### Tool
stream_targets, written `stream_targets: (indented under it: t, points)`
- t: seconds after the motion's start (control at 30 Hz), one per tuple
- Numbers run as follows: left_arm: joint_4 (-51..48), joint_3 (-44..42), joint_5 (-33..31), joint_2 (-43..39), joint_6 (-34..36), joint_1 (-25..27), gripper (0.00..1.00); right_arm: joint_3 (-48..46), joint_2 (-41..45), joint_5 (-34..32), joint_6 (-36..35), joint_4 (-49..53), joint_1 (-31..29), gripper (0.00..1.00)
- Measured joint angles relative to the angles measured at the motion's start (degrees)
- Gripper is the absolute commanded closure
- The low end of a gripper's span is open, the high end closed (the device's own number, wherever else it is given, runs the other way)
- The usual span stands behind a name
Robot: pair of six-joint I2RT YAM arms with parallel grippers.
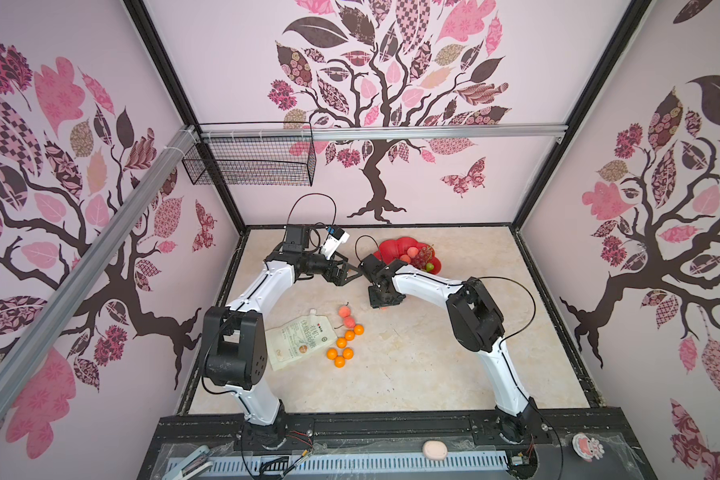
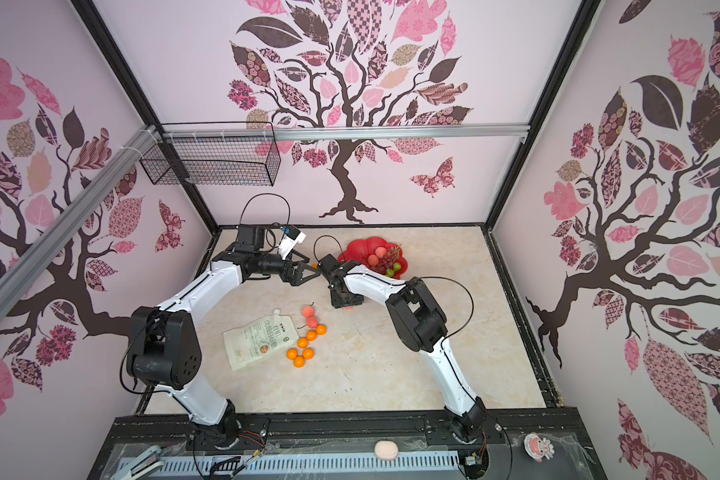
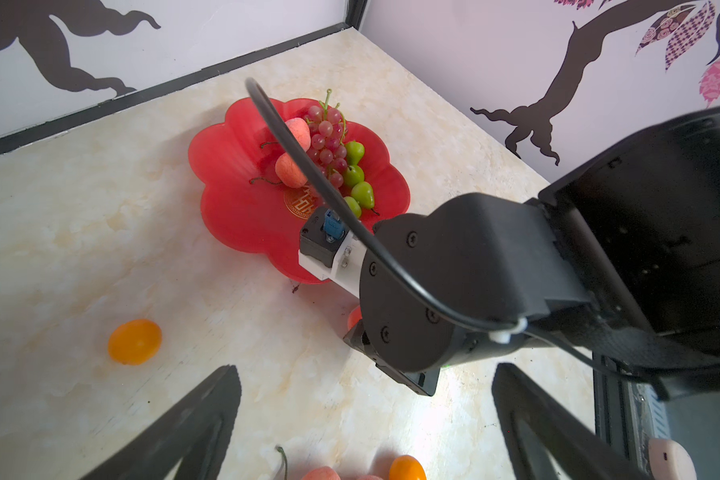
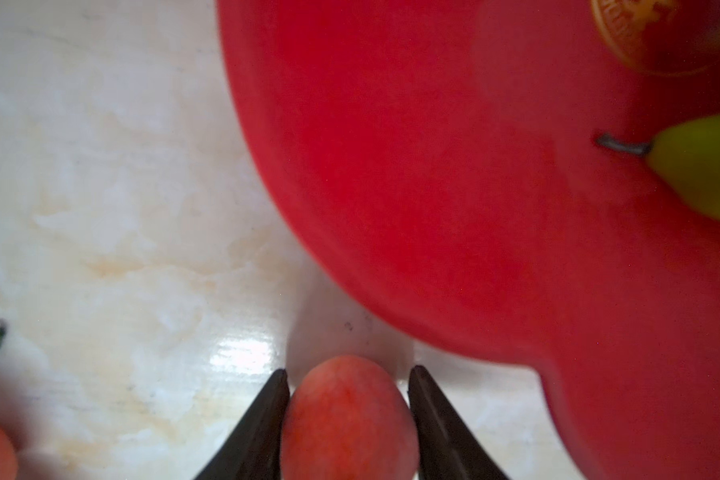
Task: Place and organize the fake fruits in the fruit bowl
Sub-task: 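Lift the peach and carry it over the red bowl with the right gripper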
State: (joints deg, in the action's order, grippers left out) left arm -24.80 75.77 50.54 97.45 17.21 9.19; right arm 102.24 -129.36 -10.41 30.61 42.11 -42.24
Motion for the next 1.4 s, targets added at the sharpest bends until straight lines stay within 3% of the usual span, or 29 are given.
stream_targets:
  t: [0.2,0.43,0.63,0.93,1.13,1.4]
  points:
    - [4.20,0.00,-2.95,0.00,-5.66,0.02,0.01,-3.93,3.56,1.99,0.04,-0.96,0.33,0.52]
    - [10.82,-0.07,-9.53,0.04,-13.44,0.28,0.02,-10.49,14.27,5.05,1.29,-5.22,2.10,0.53]
    - [16.81,-0.09,-14.19,0.26,-21.68,3.37,0.01,-12.20,19.10,6.58,1.51,-8.59,6.21,0.53]
    - [27.78,-2.89,-18.21,2.14,-35.01,9.29,0.02,-13.77,19.23,6.84,-2.12,-10.25,15.76,0.52]
    - [34.51,-5.44,-21.03,4.20,-41.97,12.26,0.02,-12.76,18.84,7.19,-5.62,-12.35,18.38,0.52]
    - [38.58,-6.62,-26.27,4.63,-48.26,16.09,0.02,0.59,9.86,6.84,-9.81,-13.27,18.43,0.52]
